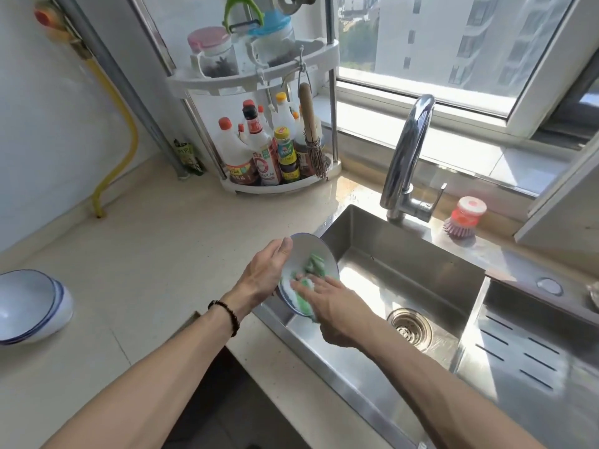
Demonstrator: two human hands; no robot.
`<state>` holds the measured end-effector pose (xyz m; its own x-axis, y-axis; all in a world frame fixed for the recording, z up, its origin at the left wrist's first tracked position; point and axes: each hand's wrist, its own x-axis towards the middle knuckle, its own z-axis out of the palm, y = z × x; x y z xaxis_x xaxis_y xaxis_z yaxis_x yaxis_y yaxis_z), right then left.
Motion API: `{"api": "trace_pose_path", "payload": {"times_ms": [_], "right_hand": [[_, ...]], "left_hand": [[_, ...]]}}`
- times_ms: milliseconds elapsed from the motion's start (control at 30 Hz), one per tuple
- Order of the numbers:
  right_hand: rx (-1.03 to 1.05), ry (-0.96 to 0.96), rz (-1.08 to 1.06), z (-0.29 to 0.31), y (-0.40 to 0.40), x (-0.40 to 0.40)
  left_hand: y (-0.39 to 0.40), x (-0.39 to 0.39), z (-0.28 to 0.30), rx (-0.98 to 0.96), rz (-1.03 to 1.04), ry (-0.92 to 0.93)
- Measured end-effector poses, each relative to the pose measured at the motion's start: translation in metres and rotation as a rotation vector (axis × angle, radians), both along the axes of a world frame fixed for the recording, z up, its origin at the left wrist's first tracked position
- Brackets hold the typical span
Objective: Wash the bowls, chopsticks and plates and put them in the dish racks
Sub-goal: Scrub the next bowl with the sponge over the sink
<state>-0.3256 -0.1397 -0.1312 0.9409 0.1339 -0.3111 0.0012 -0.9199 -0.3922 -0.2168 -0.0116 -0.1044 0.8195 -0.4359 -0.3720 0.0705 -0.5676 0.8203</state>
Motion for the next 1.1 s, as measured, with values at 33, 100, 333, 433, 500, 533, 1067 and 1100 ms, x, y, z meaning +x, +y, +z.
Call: {"api": "trace_pose_path", "payload": {"times_ms": [33, 100, 333, 433, 500, 533, 1067, 1100], "right_hand": [[0.005, -0.008, -0.021, 0.002, 0.001, 0.004], [0.211, 0.029, -0.105, 0.012, 0.009, 0.011], [-0.047, -0.104, 0.062, 0.001, -0.010, 0.006], [0.219, -0.085, -0.054, 0.010, 0.003, 0.014], [0.446, -0.099, -0.060, 0.018, 0.008, 0.009], [0.429, -0.114, -0.022, 0.016, 0.004, 0.007], [-0.145, -0.562, 0.047, -0.004, -0.014, 0.023], [-0.182, -0.581, 0.027, 0.002, -0.009, 0.027]], "left_hand": [[-0.003, -0.005, 0.002, -0.029, 0.047, -0.047], [-0.009, -0.010, 0.002, -0.086, 0.184, -0.118], [-0.002, -0.004, 0.004, -0.073, 0.089, -0.111], [-0.012, -0.010, 0.004, -0.114, 0.237, -0.174], [-0.014, -0.010, 0.004, -0.065, 0.247, -0.201], [-0.011, -0.007, 0.004, -0.055, 0.202, -0.187], [0.004, 0.030, 0.039, -0.083, 0.180, 0.239], [0.003, 0.029, 0.040, -0.131, 0.233, 0.293]]}}
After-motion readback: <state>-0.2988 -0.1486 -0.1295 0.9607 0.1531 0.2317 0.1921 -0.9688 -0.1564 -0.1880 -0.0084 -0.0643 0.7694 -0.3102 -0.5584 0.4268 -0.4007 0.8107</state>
